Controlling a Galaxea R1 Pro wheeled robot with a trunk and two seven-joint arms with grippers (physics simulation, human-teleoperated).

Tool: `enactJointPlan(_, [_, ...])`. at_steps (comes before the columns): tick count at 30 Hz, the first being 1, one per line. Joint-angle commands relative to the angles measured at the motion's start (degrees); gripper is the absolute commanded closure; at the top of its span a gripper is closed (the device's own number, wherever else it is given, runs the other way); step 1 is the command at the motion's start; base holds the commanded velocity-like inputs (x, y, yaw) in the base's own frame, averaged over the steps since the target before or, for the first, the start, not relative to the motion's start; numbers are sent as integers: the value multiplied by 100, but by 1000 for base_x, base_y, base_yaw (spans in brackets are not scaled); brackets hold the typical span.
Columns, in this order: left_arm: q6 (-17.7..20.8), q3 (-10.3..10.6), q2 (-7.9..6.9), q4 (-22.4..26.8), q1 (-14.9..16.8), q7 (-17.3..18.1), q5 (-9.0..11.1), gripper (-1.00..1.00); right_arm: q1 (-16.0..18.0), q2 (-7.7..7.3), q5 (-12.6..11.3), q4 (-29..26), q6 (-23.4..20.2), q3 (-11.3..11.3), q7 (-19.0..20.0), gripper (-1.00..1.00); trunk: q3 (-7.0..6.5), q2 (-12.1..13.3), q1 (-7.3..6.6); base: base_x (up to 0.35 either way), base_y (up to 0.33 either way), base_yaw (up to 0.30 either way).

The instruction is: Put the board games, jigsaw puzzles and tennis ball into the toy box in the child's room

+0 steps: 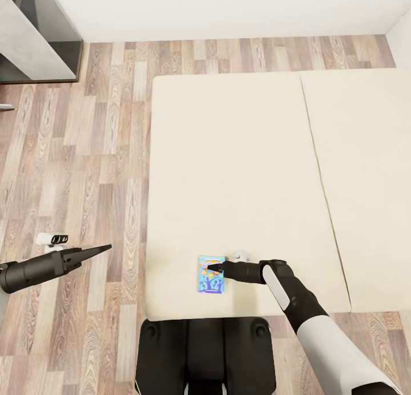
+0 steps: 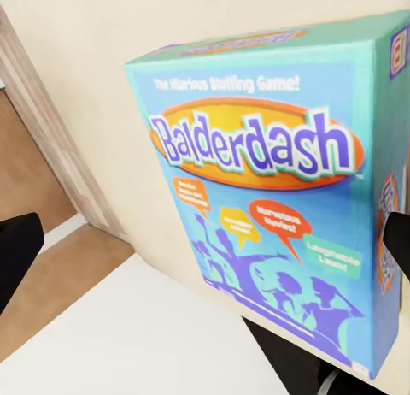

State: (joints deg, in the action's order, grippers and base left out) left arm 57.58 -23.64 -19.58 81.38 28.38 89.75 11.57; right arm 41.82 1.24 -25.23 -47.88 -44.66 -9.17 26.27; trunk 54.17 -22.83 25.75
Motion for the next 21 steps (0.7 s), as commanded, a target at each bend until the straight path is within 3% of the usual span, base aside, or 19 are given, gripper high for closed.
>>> enactJointPlan(1, [61,0,-1,1,1,25,-6,-100,2,0,1,-3,-25,3,10,-100,6,-9,3,0,5,0])
enactJointPlan(21, [61,0,-1,1,1,25,-6,-100,2,7,0,-2,45,3,10,-100,6,-9,3,0,48,0])
